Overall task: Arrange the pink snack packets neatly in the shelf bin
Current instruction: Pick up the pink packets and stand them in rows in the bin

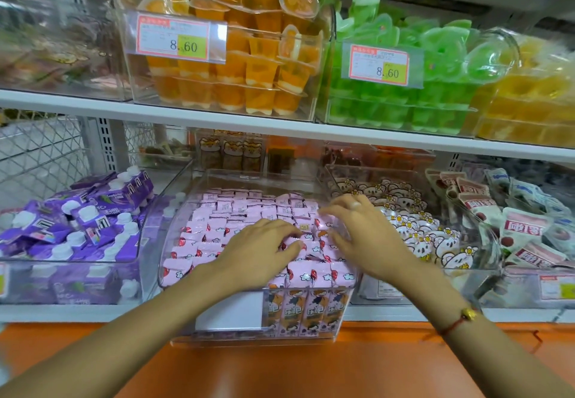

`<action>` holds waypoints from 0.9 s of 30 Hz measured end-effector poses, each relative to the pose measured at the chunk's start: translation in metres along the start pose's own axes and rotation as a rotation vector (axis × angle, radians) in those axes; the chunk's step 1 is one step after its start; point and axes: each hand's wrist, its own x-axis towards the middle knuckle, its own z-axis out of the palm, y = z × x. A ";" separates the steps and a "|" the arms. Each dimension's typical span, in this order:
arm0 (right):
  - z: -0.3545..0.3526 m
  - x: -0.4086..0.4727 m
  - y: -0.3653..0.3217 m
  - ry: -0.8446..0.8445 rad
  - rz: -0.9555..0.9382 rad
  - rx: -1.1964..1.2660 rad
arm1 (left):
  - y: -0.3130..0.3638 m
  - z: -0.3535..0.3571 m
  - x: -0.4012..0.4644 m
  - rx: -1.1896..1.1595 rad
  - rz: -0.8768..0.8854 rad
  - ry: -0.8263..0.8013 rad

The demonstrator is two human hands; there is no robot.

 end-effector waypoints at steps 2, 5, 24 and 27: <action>0.001 -0.020 -0.001 0.114 0.097 0.161 | 0.000 -0.004 0.001 -0.038 0.016 0.023; 0.004 -0.038 0.000 0.098 0.269 0.383 | 0.005 -0.009 0.012 -0.073 0.088 -0.006; -0.008 -0.028 -0.020 0.292 0.178 0.263 | 0.021 -0.027 -0.018 0.075 0.067 0.425; -0.006 -0.001 -0.048 0.238 0.070 0.292 | -0.006 -0.051 -0.052 0.115 0.042 0.617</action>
